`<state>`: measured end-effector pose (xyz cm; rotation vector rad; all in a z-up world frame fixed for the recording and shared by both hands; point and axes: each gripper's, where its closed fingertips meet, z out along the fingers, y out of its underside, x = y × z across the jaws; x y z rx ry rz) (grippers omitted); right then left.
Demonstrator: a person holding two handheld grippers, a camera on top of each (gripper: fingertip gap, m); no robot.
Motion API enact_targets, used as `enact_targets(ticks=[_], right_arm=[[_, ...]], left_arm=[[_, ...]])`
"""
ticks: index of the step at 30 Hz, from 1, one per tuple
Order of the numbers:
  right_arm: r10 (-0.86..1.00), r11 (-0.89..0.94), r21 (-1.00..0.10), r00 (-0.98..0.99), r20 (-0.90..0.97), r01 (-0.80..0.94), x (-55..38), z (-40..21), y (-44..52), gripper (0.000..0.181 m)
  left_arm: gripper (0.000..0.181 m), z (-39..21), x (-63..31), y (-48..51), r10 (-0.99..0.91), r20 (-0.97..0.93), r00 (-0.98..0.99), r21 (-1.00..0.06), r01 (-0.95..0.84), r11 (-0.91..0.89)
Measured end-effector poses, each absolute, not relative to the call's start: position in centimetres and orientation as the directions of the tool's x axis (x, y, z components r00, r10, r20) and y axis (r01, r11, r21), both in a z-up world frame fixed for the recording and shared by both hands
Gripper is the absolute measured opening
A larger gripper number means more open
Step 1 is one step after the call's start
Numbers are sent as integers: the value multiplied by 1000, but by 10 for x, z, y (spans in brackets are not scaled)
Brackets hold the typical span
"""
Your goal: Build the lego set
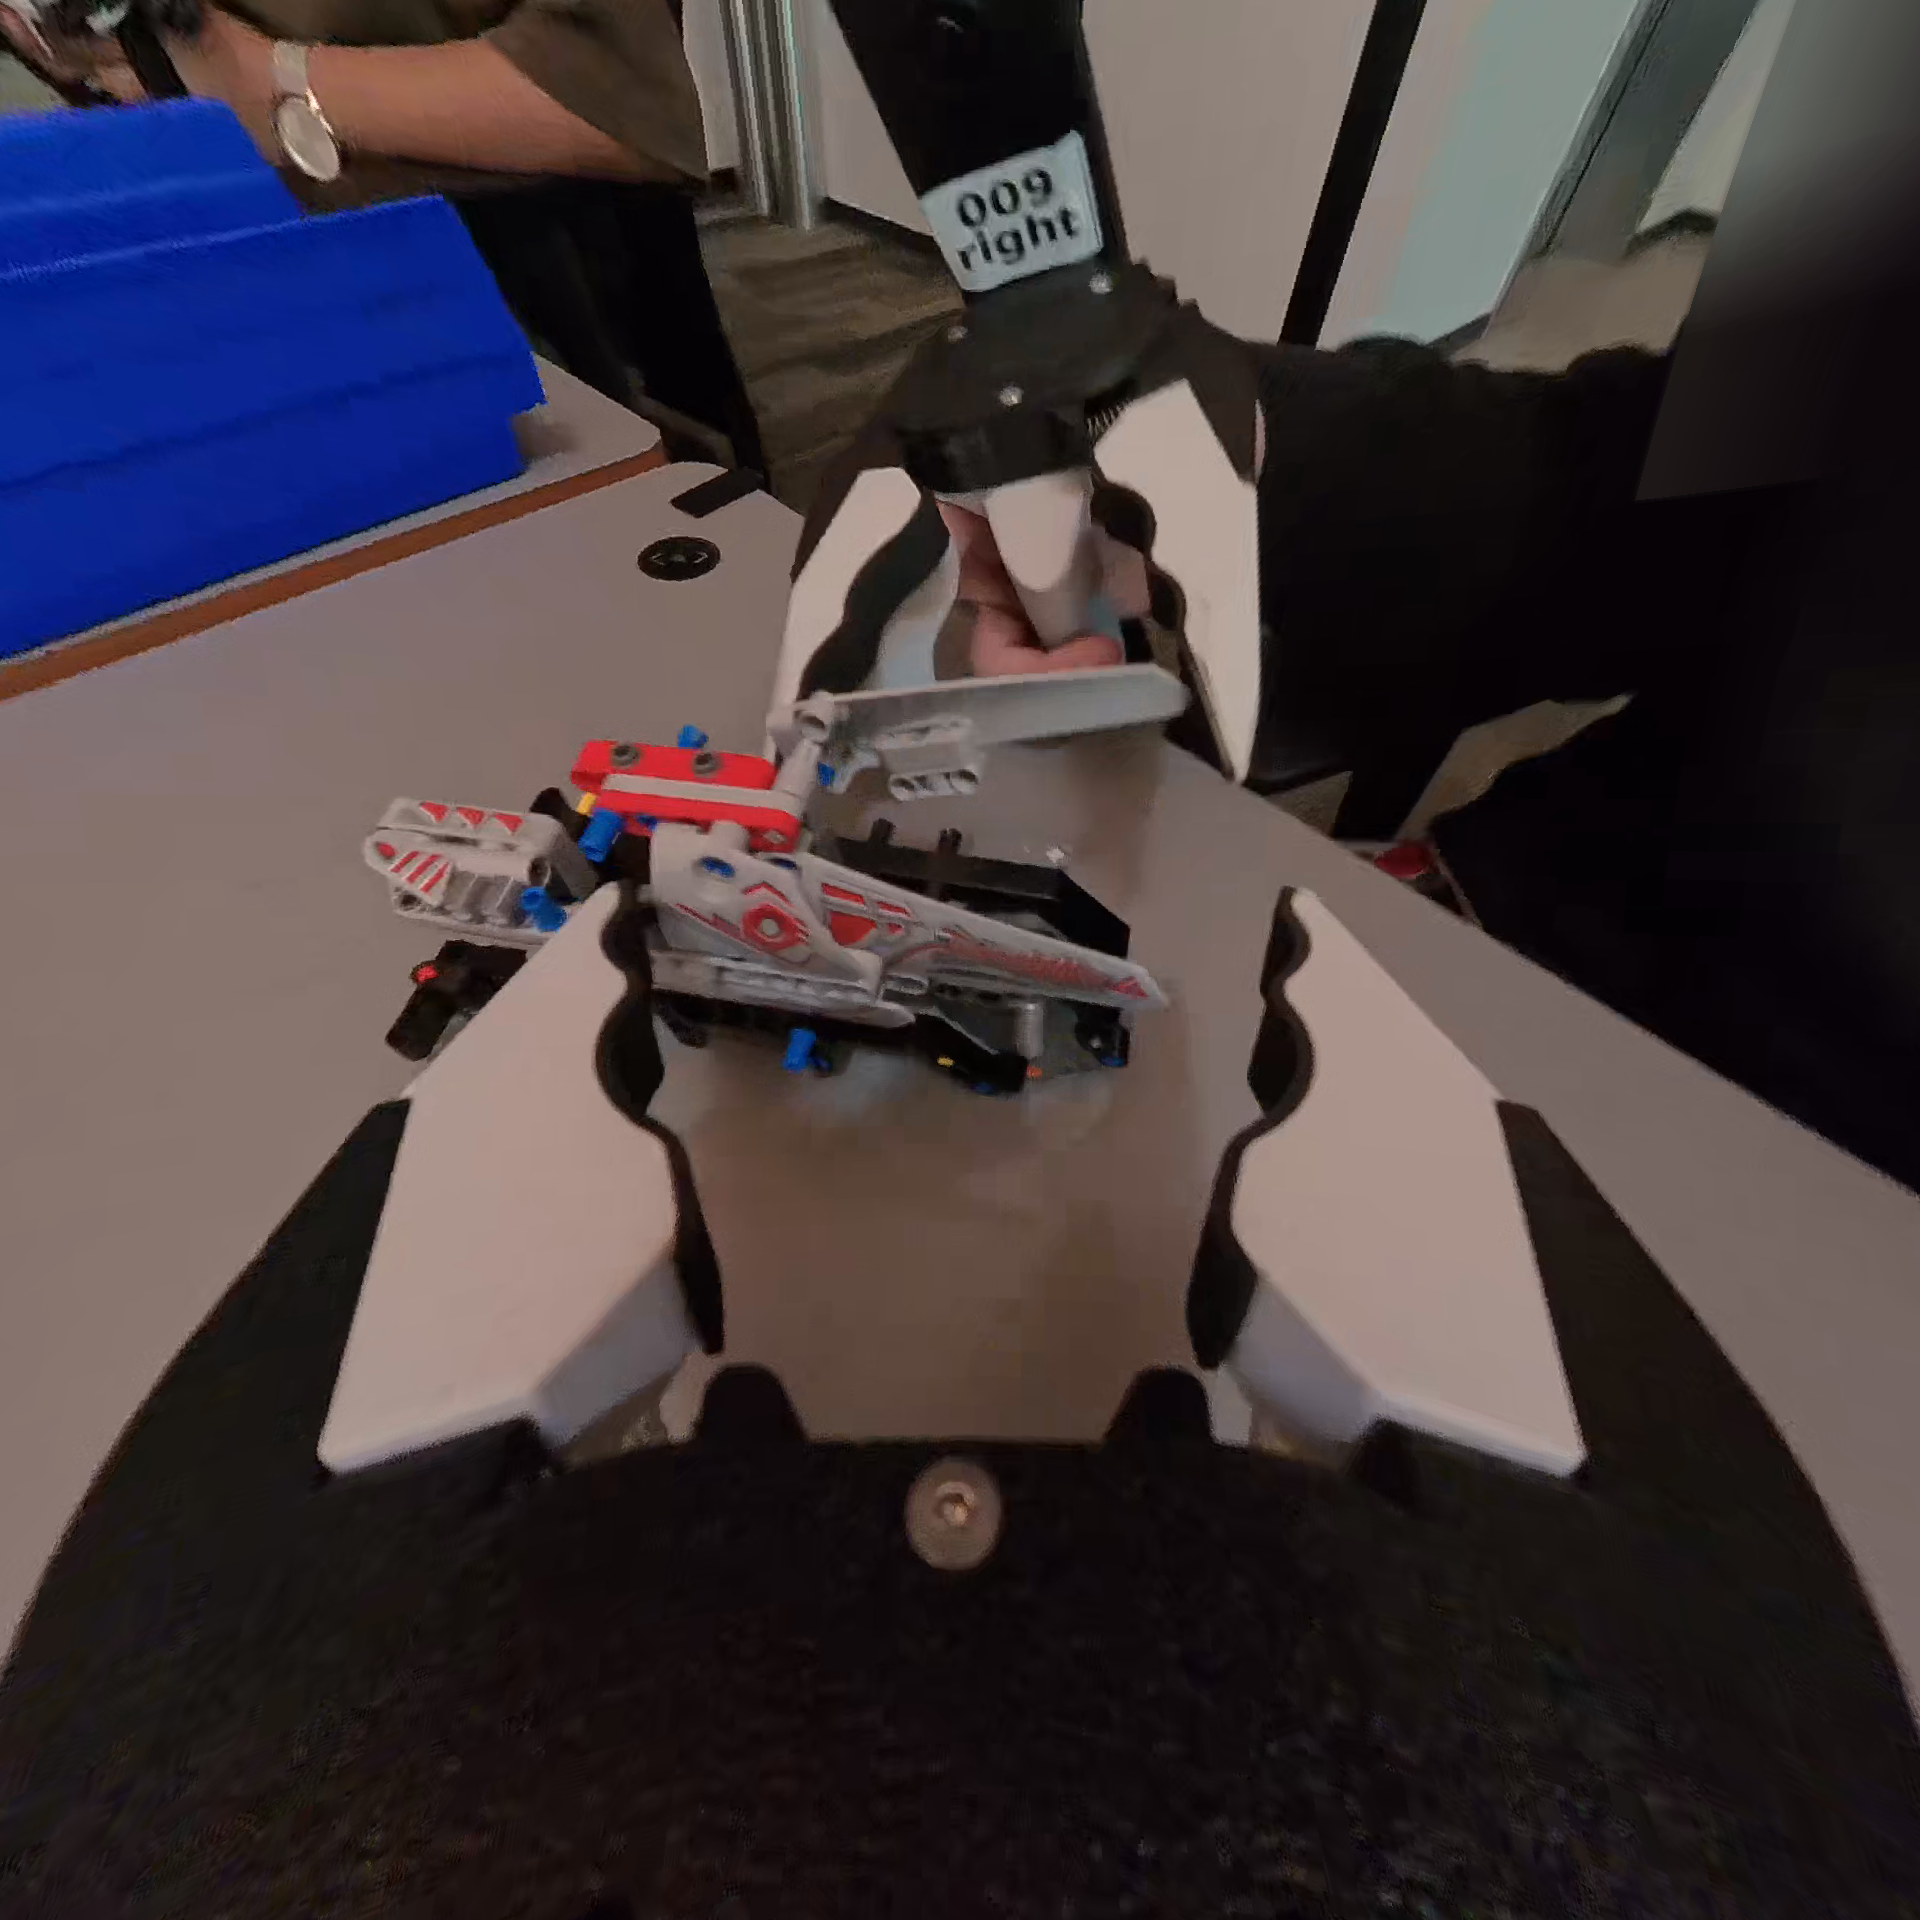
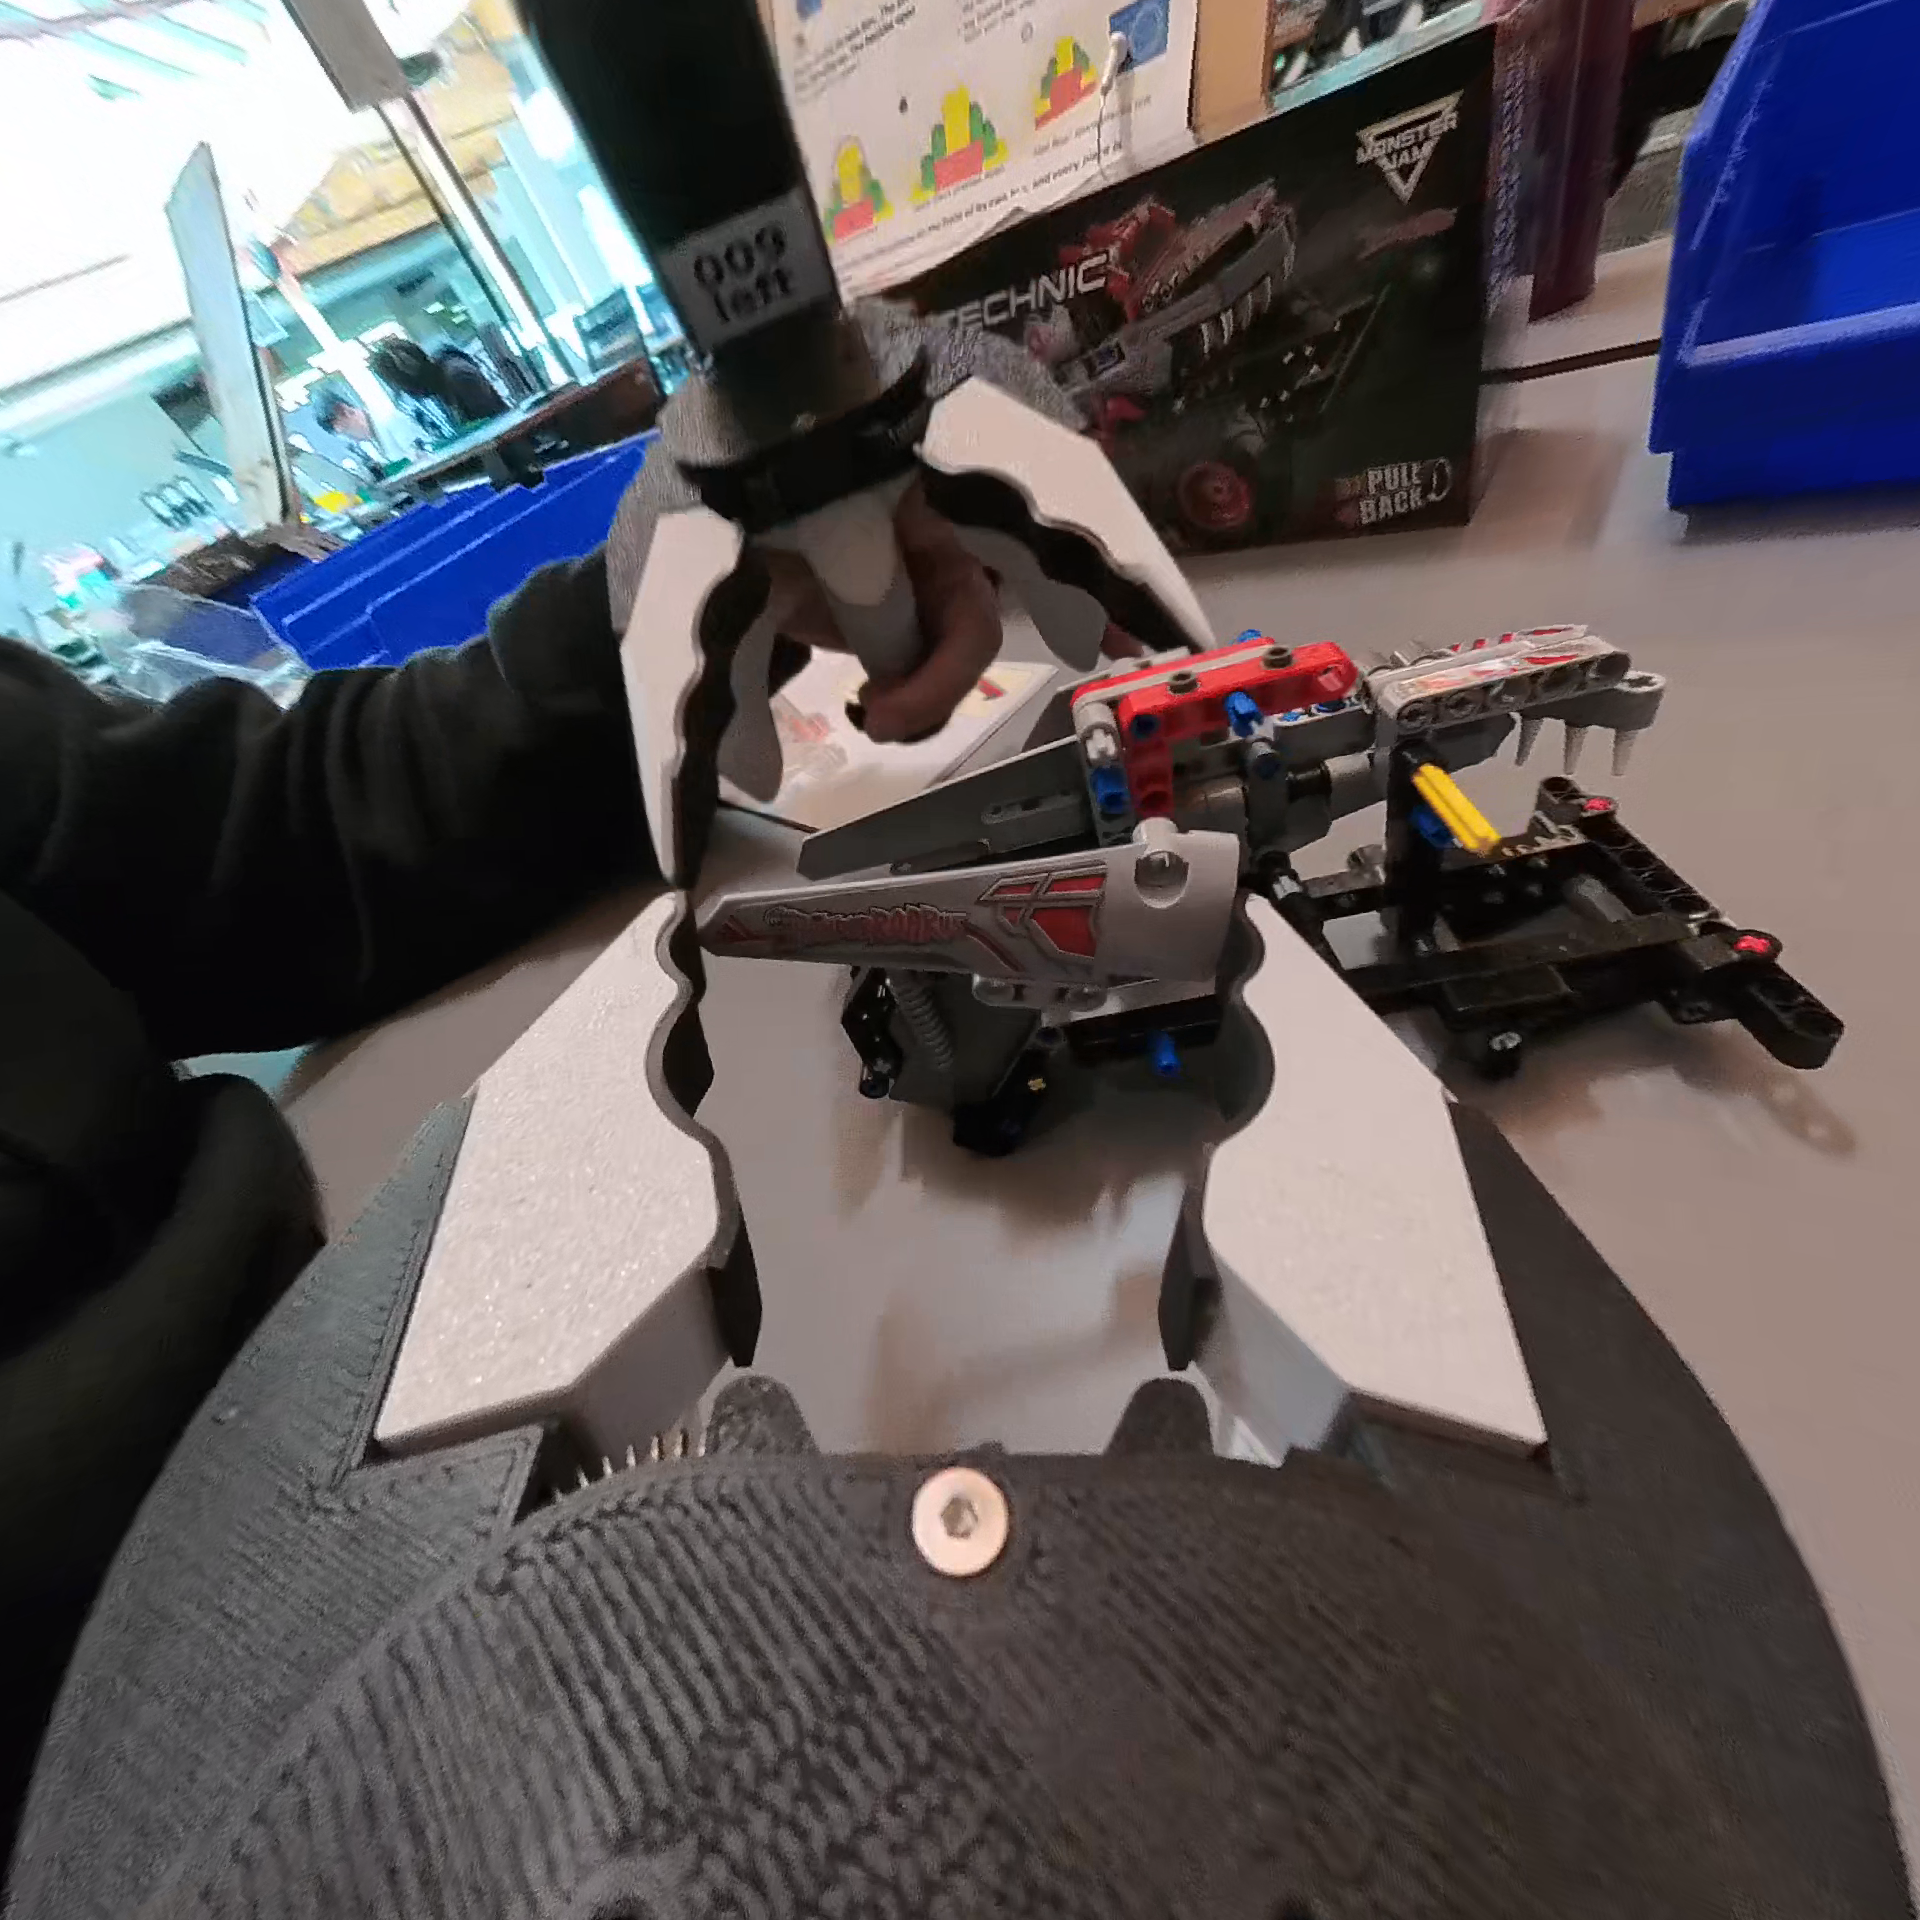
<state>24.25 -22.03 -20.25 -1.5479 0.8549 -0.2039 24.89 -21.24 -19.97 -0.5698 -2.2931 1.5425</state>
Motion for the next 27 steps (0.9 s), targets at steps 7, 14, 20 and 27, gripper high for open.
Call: enact_targets(ticks=[7, 14, 20, 27], right_arm=[[-607, -2, -917, 730, -315, -398, 239, -209, -211, 98], [-641, 0, -904, 695, -328, -427, 244, -214, -212, 98], [-641, -32, -884, 688, -339, -466, 242, -222, -209, 98], [-620, 29, -940, 732, -282, -339, 243, -200, -211, 98]], left_arm=[[125, -217, 251, -224, 500, -16, -866, -920, 208, 332], [111, -215, 252, -225, 502, -24, -865, -941, 189, 281], [111, -217, 252, -221, 486, -37, -873, -942, 193, 276], [110, -216, 251, -220, 465, -37, -884, -941, 187, 281]])
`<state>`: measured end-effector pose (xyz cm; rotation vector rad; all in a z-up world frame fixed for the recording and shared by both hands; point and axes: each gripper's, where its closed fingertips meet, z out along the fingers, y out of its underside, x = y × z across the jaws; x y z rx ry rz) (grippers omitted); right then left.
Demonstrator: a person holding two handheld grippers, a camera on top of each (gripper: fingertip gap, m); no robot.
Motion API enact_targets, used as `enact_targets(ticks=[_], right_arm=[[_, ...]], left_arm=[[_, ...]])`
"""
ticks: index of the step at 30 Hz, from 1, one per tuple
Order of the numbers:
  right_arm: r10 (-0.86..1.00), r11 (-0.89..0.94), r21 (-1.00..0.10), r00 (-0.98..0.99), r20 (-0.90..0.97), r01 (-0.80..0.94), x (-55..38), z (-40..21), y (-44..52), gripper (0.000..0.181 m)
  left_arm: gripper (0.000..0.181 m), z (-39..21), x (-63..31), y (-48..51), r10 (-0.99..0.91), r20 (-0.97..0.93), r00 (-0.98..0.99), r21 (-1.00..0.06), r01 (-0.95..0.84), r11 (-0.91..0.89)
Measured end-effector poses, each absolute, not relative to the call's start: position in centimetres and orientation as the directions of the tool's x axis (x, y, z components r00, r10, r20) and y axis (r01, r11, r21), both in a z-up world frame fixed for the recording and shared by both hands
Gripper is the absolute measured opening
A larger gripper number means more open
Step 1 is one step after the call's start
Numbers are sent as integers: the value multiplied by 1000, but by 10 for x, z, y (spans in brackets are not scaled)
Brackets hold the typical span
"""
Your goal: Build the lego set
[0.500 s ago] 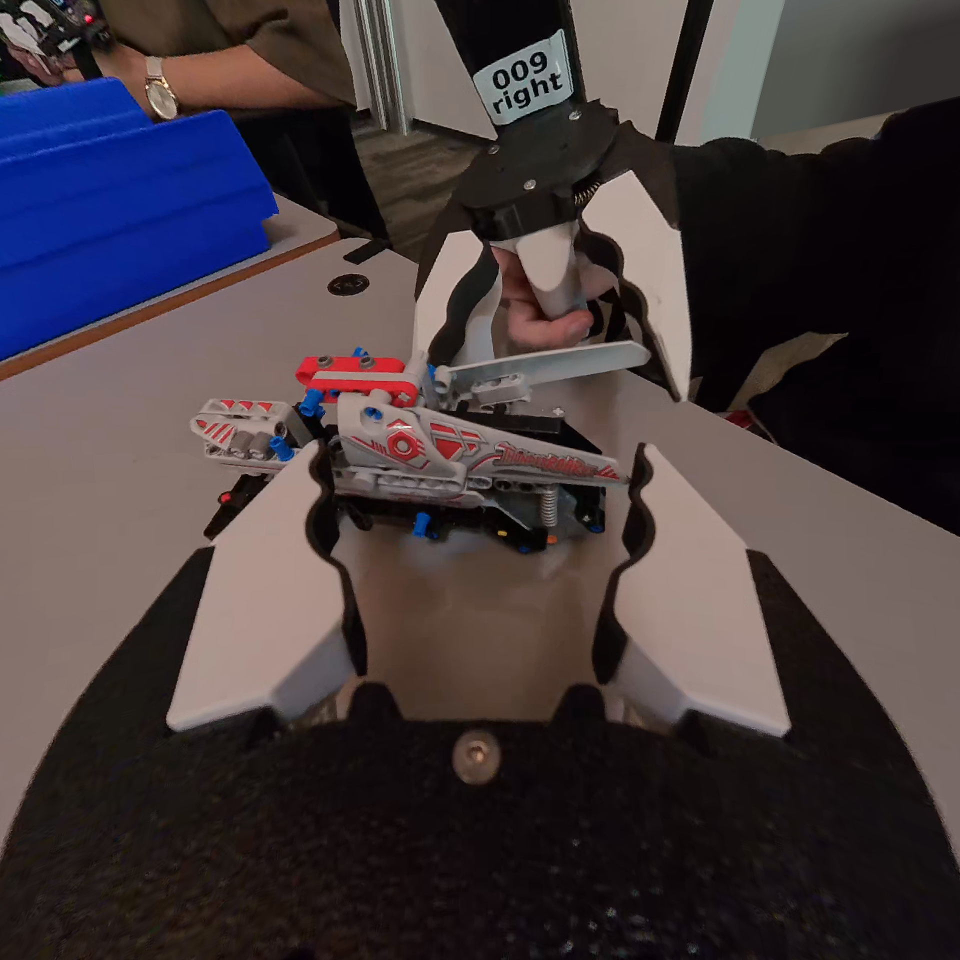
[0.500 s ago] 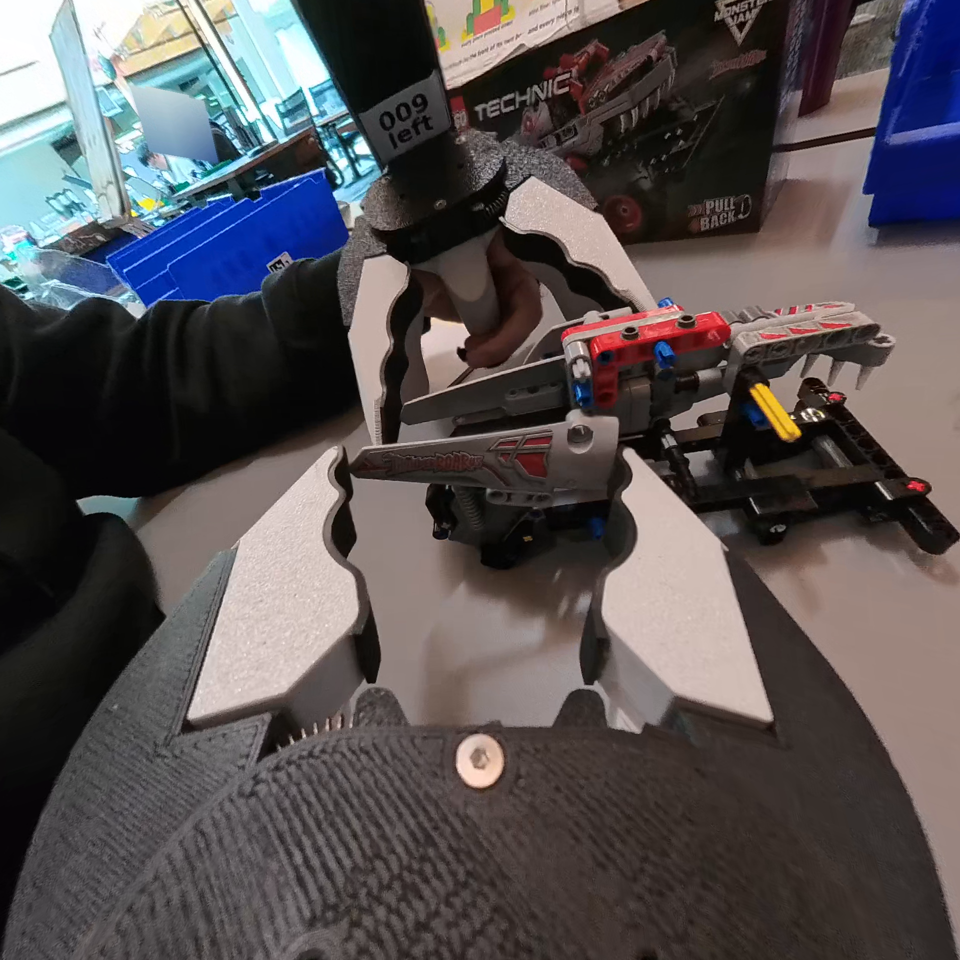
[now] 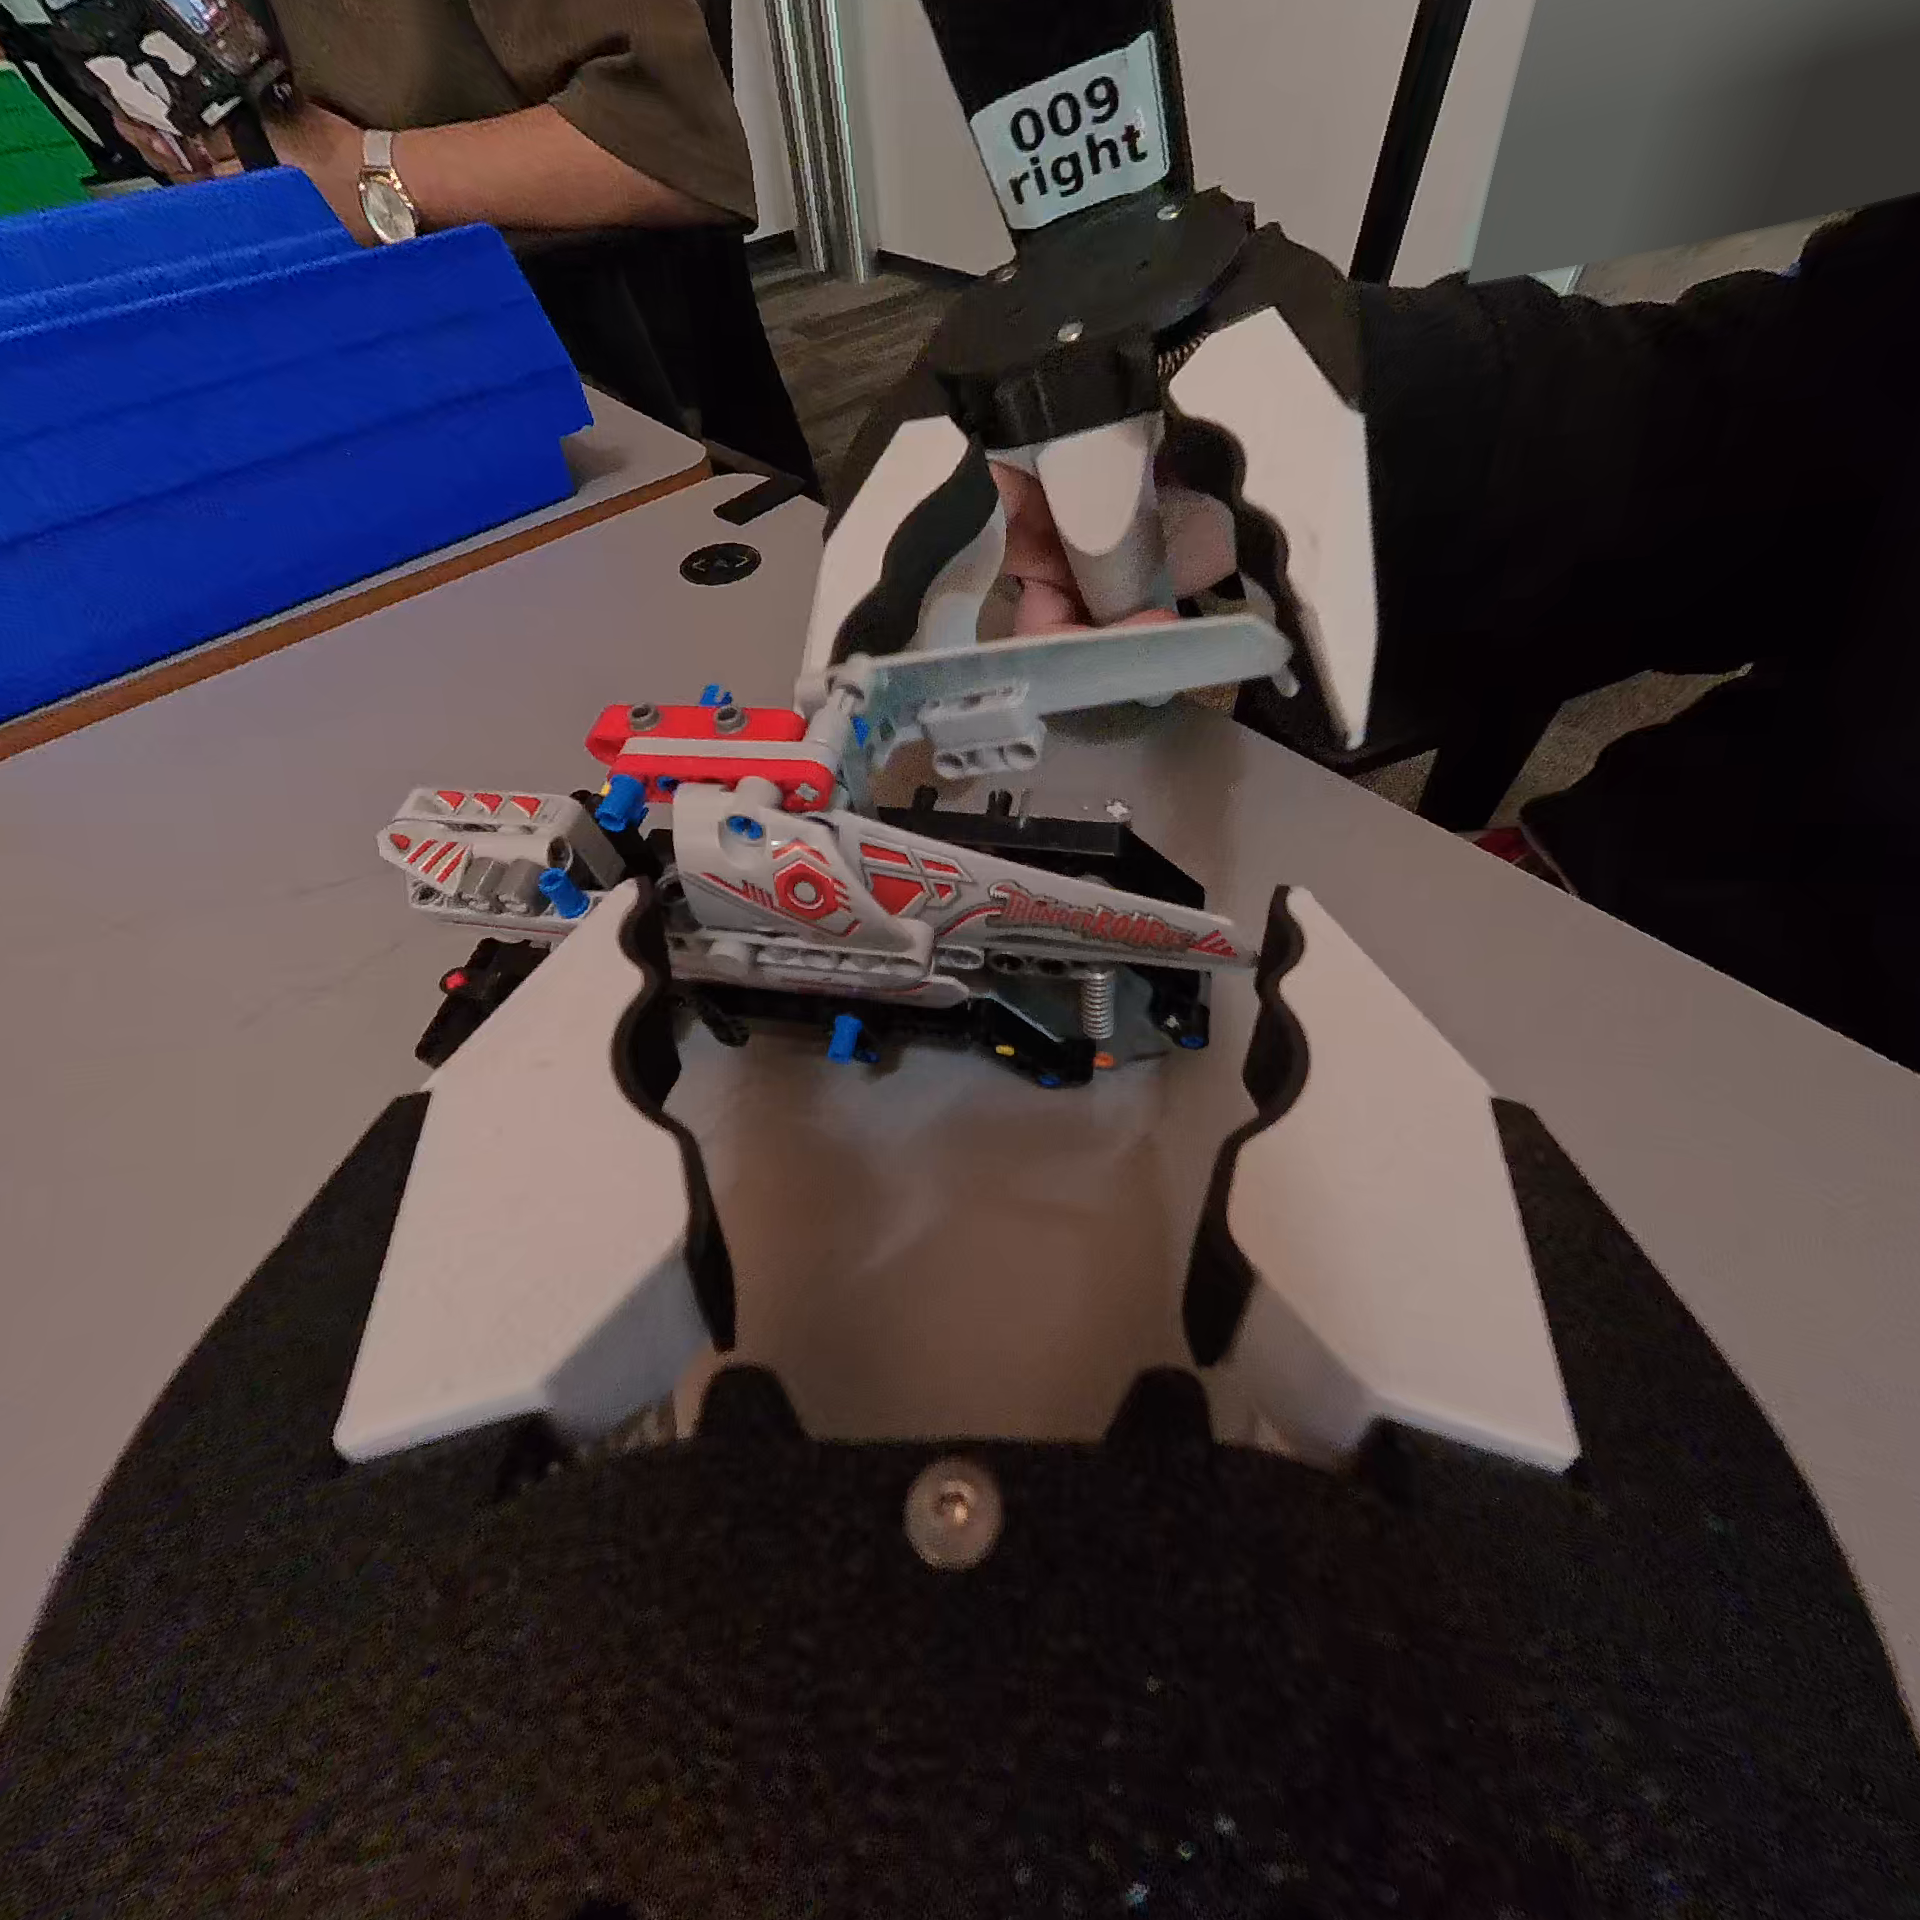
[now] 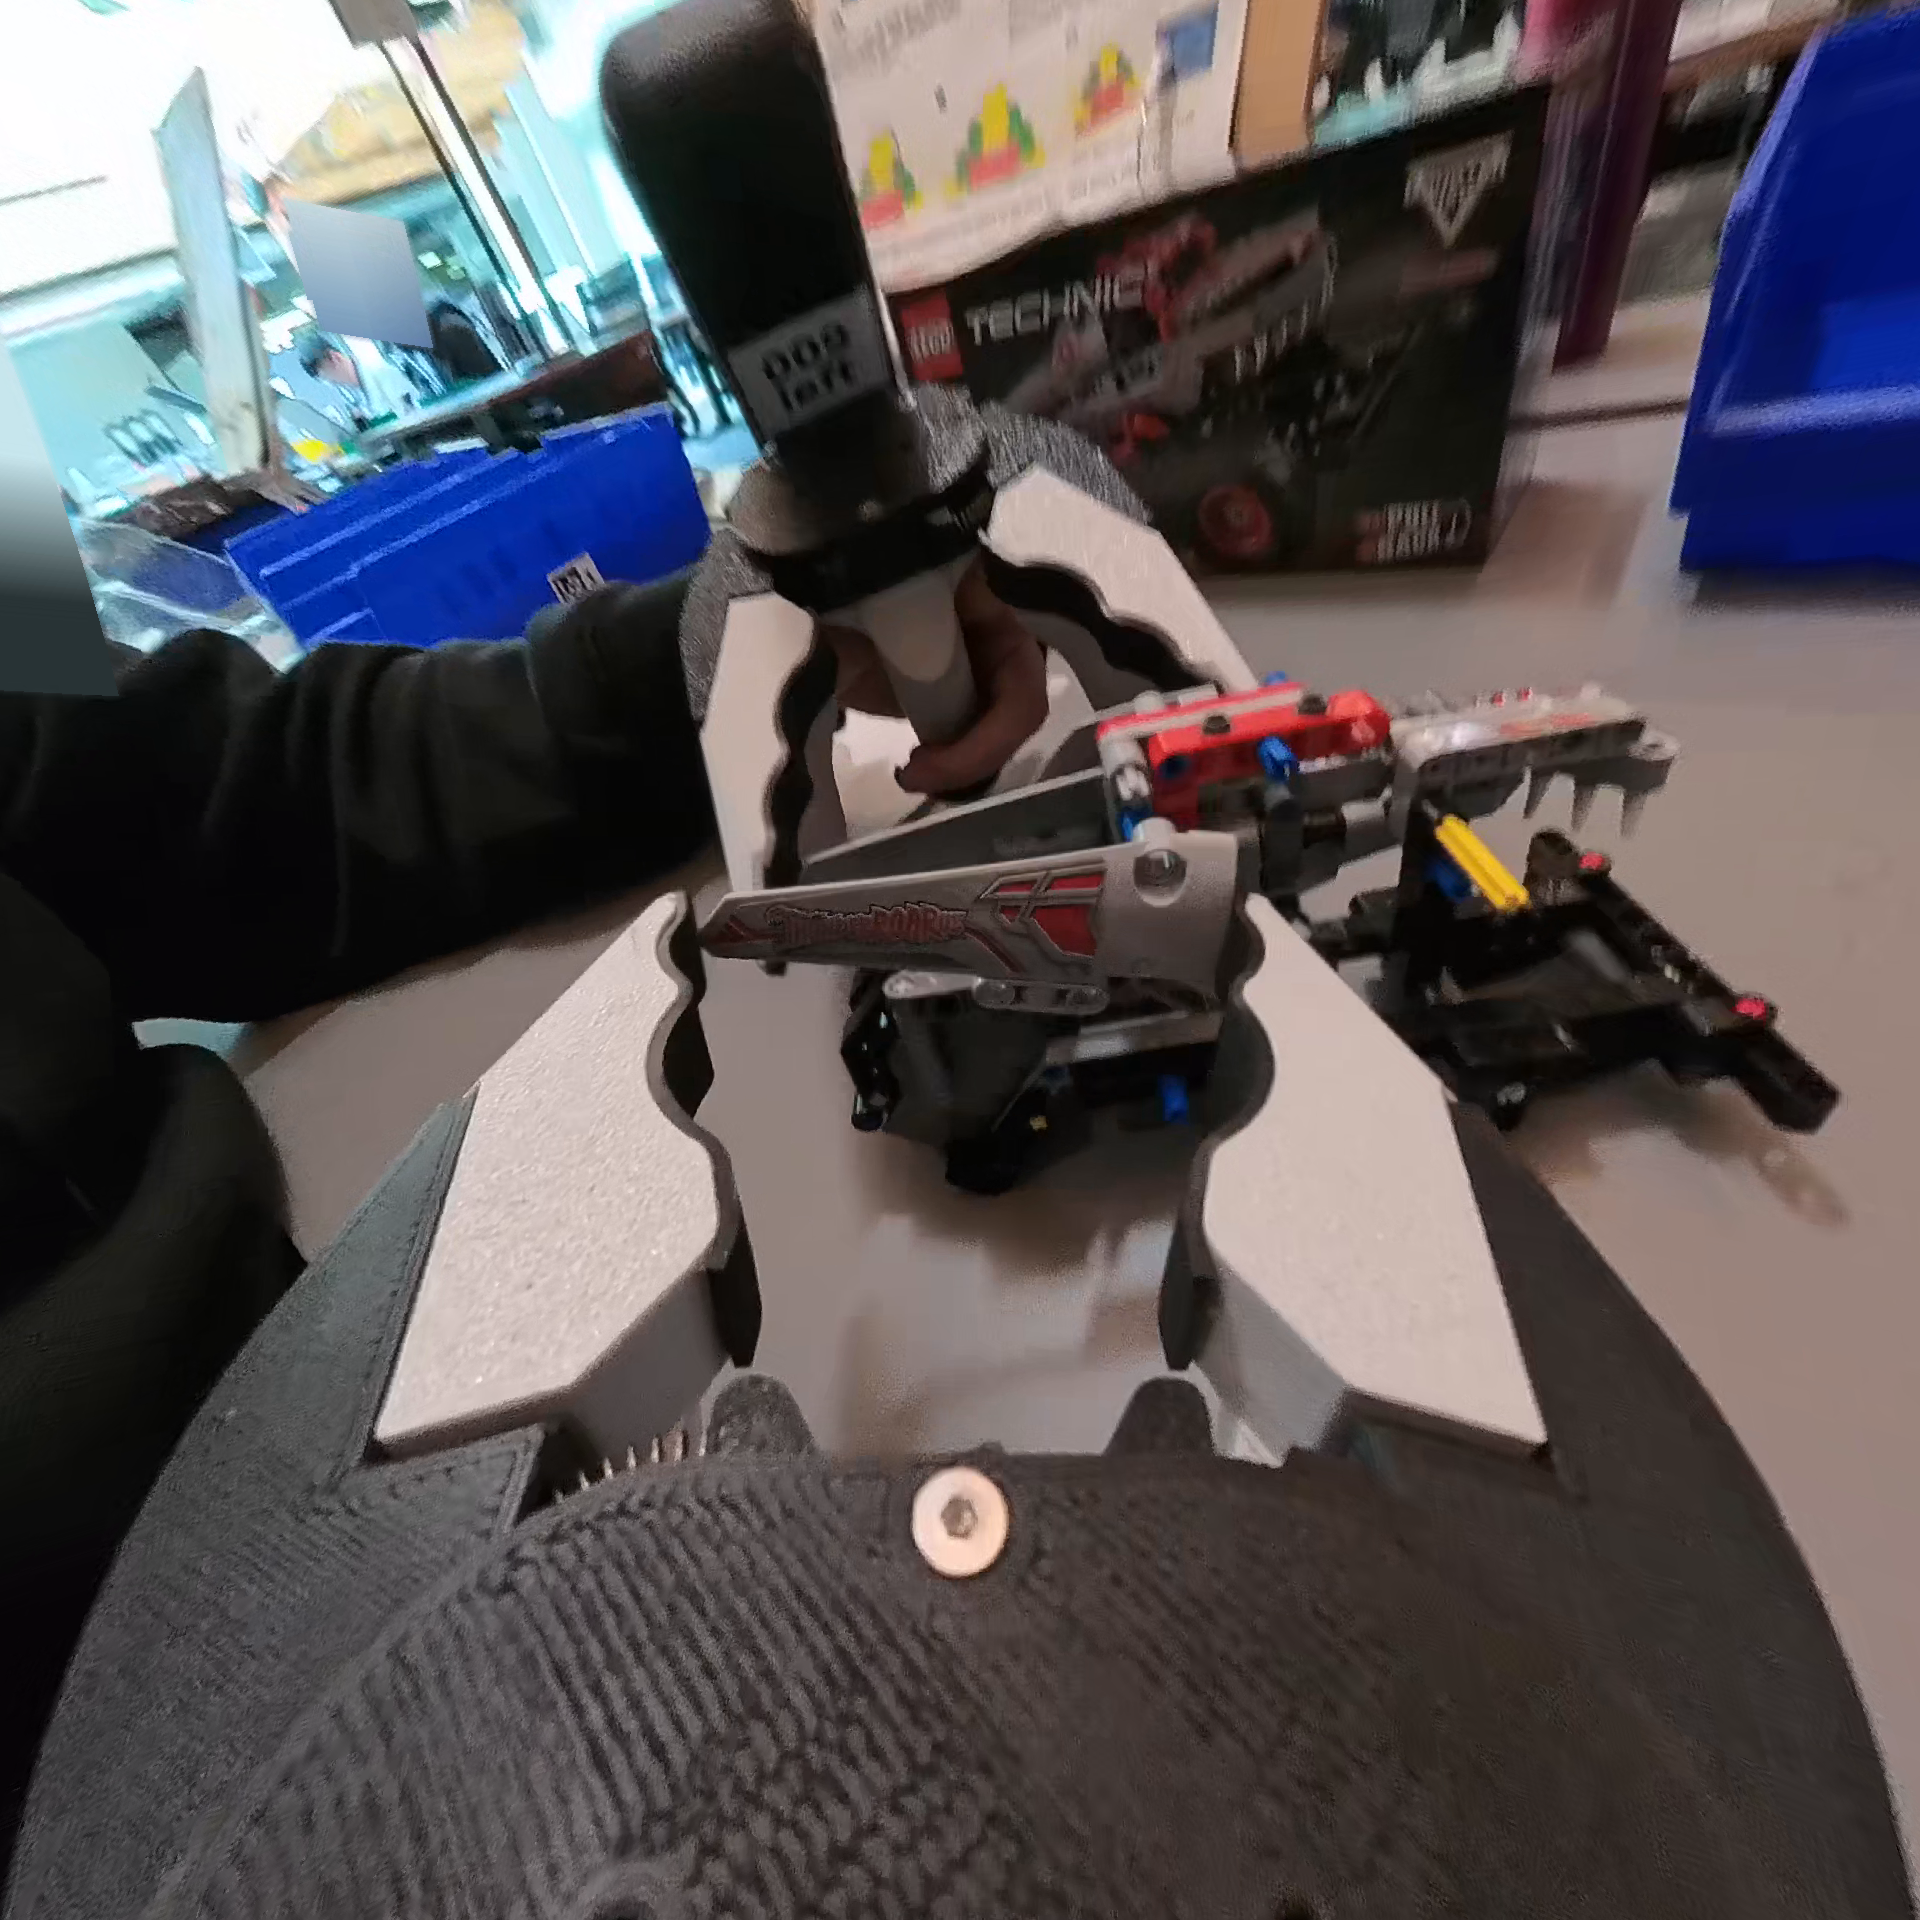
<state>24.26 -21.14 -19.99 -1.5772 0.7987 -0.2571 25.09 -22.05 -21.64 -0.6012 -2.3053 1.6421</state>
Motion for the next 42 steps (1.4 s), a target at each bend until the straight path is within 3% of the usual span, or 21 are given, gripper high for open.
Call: enact_targets(ticks=[6, 18, 42], right_arm=[[-603, 66, -960, 756, -256, -272, 244, -189, -213, 98], [-592, -21, -923, 749, -298, -384, 241, -209, -208, 98], [-546, -146, -945, 821, -171, -294, 241, -211, -210, 99]], left_arm=[[110, -216, 250, -221, 464, -37, -885, -941, 187, 282], [110, -217, 251, -220, 463, -38, -886, -939, 189, 286], [111, -217, 252, -219, 458, -42, -888, -935, 196, 294]])
